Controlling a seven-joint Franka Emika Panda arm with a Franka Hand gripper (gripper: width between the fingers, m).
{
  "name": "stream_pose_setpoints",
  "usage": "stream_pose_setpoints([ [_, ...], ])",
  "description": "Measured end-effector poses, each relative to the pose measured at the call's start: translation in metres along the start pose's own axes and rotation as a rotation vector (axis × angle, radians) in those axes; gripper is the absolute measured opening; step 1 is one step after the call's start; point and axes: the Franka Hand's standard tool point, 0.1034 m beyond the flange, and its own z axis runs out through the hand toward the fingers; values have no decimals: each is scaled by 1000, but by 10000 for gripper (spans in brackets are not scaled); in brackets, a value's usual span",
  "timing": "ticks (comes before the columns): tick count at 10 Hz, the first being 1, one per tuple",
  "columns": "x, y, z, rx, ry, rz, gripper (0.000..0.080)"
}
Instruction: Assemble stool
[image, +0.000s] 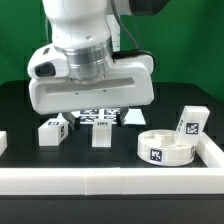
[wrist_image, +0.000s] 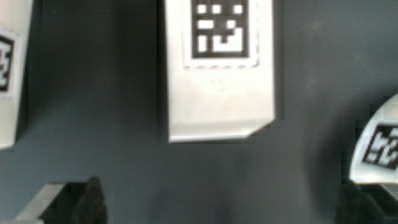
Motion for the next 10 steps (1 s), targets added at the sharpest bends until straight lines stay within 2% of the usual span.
stream_pose_setpoints([
  [2, -9, -5, 5, 35, -177, -2, 649],
  [3, -10, -1, 8, 39, -277, 6, 649],
  [4, -6, 4, 10, 13, -315, 45, 649],
  [5, -13, 6, 12, -17, -370, 81, 649],
  [6, -22, 7, 15, -61, -471, 118, 649],
  [8, -23, 8, 21, -58, -594, 127, 649],
  [10, -21, 4, 23, -62, -584, 120, 649],
])
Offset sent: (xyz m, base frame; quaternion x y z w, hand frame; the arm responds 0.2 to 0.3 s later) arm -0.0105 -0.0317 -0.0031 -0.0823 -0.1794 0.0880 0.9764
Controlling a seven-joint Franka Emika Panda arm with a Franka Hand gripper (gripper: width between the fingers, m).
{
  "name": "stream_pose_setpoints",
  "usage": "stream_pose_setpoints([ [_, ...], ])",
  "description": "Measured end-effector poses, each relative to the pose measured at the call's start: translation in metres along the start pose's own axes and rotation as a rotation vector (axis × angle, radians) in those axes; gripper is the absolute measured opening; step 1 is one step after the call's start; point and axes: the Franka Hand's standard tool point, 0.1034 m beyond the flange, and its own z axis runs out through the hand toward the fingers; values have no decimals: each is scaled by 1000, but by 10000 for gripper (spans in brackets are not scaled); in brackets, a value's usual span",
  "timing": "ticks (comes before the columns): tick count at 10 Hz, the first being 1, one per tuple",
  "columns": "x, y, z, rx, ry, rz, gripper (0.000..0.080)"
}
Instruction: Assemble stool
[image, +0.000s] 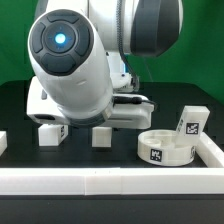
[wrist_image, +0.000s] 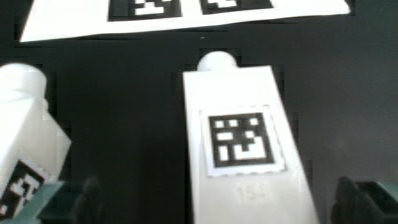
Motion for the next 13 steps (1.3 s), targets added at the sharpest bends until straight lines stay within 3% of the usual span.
stream_pose_setpoints([
  [4, 2, -12, 8, -2, -12, -10, 649],
  [7, 1, -11, 10, 1, -26, -13, 649],
  [8, -9, -10, 17, 1, -147, -11, 649],
  [10, 4, -14, 13, -9, -125, -24, 649],
  [11, 2, -14, 14, -8, -125, -31, 541],
  [12, 4, -12, 15, -6, -126, -29, 541],
  [13, 5, -10, 15, -3, -124, -28, 356],
])
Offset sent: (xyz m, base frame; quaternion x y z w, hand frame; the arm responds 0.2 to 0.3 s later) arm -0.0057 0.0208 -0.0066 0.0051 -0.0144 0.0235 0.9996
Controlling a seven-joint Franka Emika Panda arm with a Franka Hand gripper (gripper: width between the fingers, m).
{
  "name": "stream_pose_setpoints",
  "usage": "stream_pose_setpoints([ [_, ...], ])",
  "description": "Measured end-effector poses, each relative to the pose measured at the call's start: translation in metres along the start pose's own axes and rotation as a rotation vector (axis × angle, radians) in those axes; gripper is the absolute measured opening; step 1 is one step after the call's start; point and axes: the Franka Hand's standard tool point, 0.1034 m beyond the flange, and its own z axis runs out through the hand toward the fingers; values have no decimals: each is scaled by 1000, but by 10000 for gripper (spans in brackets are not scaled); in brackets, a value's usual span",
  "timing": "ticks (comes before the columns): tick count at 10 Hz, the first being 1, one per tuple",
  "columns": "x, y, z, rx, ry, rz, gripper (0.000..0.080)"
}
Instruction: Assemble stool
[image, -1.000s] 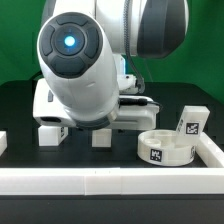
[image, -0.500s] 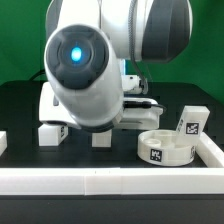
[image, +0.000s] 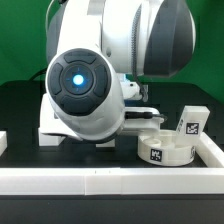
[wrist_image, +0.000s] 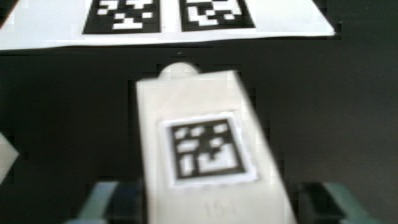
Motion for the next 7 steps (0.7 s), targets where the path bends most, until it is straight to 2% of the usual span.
stream_pose_setpoints([
  [1, 0, 1, 0, 2, 1, 0, 335],
  [4, 0, 1, -7, 2, 16, -7, 335],
  [7, -15, -18, -32, -2, 42, 55, 335],
])
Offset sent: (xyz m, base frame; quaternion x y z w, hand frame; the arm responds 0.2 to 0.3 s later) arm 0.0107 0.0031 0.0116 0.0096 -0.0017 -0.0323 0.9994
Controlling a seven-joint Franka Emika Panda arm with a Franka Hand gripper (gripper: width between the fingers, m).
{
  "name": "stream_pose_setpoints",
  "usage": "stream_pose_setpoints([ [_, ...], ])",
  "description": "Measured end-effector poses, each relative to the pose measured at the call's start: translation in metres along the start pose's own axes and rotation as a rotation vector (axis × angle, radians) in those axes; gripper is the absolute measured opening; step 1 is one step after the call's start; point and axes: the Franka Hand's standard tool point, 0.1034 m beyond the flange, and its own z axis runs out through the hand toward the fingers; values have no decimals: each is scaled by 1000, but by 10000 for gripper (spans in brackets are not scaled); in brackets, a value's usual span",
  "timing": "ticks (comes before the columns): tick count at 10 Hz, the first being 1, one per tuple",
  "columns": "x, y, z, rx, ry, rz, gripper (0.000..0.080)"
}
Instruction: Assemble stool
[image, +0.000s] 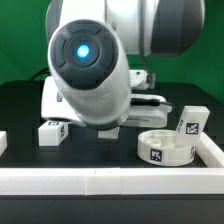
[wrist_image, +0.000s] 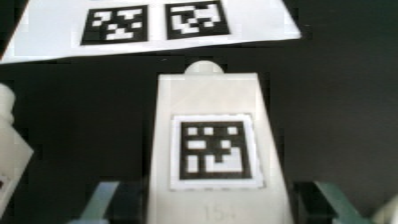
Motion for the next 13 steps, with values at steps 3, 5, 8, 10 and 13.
stream_pose_setpoints([
  [3, -11, -18, -23, -3, 58, -15, 337],
  [5, -7, -18, -24, -2, 76, -15, 337],
  [8, -7, -30, -43, 8, 257, -11, 337],
  [10, -22, -44, -61, 13, 363, -19, 337],
  [13, -16, -46, -71, 33, 568, -22, 337],
])
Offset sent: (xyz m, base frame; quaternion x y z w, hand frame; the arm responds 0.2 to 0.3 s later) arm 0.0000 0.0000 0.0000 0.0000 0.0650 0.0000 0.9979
